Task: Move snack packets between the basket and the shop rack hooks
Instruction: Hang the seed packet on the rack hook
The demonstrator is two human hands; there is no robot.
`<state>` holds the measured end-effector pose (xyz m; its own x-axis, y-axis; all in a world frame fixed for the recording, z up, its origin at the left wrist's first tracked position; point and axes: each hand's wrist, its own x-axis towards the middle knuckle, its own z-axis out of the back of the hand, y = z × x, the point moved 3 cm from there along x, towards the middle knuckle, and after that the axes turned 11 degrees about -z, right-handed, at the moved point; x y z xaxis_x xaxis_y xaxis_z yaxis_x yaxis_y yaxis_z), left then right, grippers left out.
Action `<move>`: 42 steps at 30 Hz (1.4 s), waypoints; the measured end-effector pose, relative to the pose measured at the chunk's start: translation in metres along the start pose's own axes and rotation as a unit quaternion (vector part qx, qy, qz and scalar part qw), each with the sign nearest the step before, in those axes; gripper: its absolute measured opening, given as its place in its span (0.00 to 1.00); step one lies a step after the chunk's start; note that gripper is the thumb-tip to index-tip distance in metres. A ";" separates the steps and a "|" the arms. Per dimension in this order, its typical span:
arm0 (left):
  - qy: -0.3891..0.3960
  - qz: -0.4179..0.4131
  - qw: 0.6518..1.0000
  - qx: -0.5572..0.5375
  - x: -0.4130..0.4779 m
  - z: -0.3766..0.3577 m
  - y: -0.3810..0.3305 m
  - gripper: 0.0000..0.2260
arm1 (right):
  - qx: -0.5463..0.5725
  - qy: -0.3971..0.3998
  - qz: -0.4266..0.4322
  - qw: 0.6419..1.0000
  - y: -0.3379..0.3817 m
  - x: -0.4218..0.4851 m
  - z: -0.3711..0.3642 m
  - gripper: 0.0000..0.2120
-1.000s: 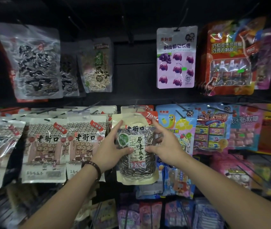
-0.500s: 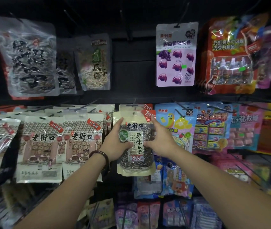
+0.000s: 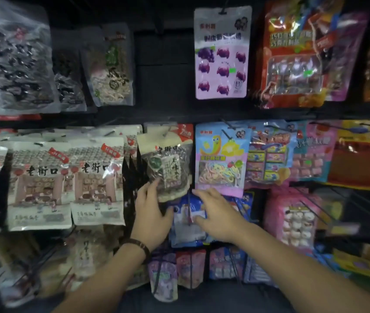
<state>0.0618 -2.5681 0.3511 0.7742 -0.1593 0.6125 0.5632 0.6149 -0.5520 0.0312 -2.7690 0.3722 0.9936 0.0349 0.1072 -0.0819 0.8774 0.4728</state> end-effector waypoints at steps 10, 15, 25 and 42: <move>0.313 0.026 0.949 -0.008 -0.283 -0.145 0.037 0.14 | 0.023 0.025 -0.201 0.979 -0.196 -0.181 -0.165 0.19; 0.457 0.200 0.866 -0.037 -0.397 -0.215 0.059 0.18 | 0.103 0.144 -0.361 0.915 -0.285 -0.274 -0.290 0.04; 0.492 0.433 0.755 -0.019 -0.534 -0.345 0.161 0.27 | 0.165 0.224 -0.464 0.841 -0.341 -0.337 -0.374 0.11; 0.404 0.390 0.826 -0.052 -0.586 -0.390 0.211 0.48 | 0.437 0.193 -0.599 0.643 -0.378 -0.332 -0.458 0.27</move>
<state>-0.1604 -2.6464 -0.3453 0.8294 -0.2352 -0.5066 -0.2092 0.7102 -0.6722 -0.2324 -2.8934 -0.2426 0.3147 -0.1509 -0.9371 0.9156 -0.2121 0.3416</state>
